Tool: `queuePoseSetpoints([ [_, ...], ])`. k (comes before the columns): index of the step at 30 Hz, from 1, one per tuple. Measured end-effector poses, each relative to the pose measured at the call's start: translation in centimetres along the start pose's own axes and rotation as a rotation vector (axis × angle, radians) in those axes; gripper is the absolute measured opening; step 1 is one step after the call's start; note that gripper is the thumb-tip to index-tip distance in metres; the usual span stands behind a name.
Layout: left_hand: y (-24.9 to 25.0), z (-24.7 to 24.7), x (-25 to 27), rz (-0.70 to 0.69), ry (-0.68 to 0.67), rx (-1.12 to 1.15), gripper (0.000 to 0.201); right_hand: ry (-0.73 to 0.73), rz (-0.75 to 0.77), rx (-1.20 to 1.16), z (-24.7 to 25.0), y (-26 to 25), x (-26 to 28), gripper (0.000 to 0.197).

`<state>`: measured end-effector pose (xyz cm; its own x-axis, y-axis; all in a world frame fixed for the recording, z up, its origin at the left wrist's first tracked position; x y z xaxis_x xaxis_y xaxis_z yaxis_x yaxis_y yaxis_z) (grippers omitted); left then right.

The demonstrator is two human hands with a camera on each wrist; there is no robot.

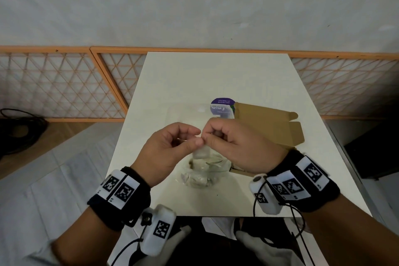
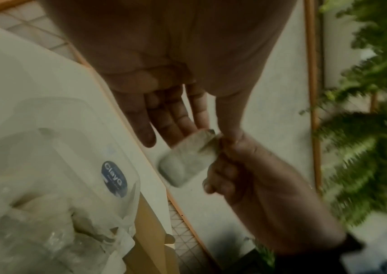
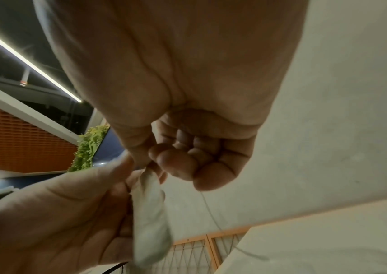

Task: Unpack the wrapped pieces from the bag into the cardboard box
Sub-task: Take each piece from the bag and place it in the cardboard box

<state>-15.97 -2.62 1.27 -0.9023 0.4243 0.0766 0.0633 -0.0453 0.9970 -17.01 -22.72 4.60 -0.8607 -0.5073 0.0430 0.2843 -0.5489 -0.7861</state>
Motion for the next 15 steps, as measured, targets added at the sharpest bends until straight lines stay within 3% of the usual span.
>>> queuePoseSetpoints([
  [5,1.1,-0.7,-0.4,-0.081,0.015,-0.104,0.005,0.079,-0.017,0.047,2.0,-1.4,-0.1,0.014],
  [9,1.9,-0.8,-0.2,-0.081,-0.037,-0.244,0.002,0.124,-0.039,0.035,2.9,-1.2,-0.5,0.015],
  [15,3.0,-0.2,0.8,-0.191,0.030,-0.353,0.004,0.091,-0.071,-0.100,0.7,0.8,-1.5,0.017],
])
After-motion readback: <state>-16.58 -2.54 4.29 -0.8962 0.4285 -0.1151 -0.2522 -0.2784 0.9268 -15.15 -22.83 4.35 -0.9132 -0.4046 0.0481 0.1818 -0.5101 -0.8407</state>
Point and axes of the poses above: each hand's wrist, its own x-axis away from the middle knuckle, its own z-axis out of the back of the hand, y = z × x, the point moved 2 cm from there along -x, towards the middle knuckle, and after that the axes turned 7 degrees about -y, right-handed, at the moved point
